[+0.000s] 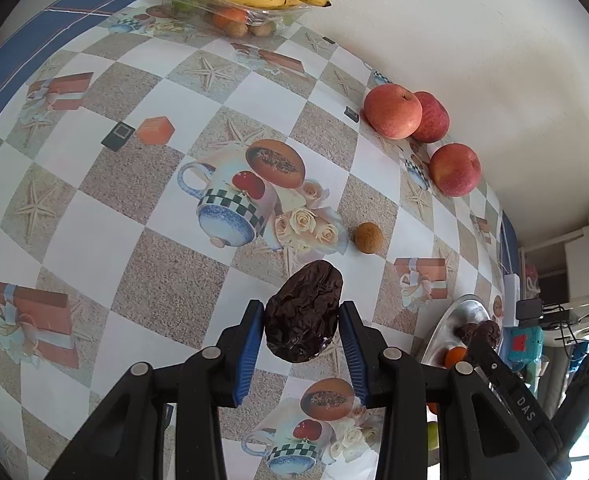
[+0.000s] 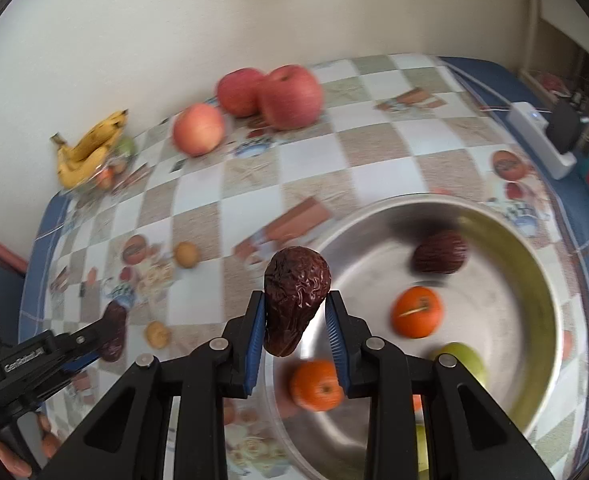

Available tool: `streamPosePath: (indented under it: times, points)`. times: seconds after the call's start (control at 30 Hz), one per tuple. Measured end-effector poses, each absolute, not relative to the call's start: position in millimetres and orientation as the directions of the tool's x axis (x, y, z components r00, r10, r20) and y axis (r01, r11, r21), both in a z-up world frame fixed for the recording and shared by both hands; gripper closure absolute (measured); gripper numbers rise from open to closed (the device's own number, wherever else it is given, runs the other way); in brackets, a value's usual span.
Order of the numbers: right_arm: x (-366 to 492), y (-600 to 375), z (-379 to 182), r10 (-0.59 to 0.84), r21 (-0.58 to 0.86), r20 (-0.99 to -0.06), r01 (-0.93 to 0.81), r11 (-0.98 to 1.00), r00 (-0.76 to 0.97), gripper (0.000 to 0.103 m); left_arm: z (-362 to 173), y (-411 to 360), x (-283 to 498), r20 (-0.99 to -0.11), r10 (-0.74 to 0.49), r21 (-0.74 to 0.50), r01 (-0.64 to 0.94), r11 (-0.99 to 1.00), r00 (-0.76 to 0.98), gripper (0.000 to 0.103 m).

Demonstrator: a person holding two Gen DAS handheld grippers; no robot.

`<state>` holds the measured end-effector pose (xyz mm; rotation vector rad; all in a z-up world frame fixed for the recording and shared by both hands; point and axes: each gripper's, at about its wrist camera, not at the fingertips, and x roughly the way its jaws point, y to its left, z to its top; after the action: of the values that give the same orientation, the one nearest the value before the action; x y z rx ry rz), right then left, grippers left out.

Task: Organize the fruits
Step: 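Carry both dates over the steel bowl and open both tools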

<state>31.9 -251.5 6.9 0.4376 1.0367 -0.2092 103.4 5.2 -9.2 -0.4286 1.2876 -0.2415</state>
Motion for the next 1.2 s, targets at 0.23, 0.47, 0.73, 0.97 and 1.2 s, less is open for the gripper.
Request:
streamPosePath:
  times: [0.23,0.47,0.73,0.97,1.2]
  points:
    - [14,-296,4,-0.031,0.246,-0.869,0.486,0.839,0.494,0.072,-4,-18,97,-0.867,-0.423,-0.435,0.013,0.900,0.263,0.062]
    - [-3,-324,5,-0.060,0.266,-0.864,0.554,0.789,0.501,0.072,3,-58,83,-0.853,-0.459,-0.435,0.149,0.888,0.248,0.062]
    - [-15,-340,6,-0.073,0.287,-0.858,0.592,0.753,0.508,0.071,9,-117,54,-0.825,-0.527,-0.438,0.356,0.825,0.205,0.062]
    - [-21,-347,9,-0.083,0.293,-0.854,0.608,0.738,0.513,0.071,3,-153,30,-0.831,-0.539,-0.428,0.460,0.778,0.138,0.062]
    - [-21,-349,5,-0.066,0.303,-0.861,0.613,0.729,0.504,0.071,-7,-159,26,-0.853,-0.511,-0.410,0.471,0.781,0.105,0.058]
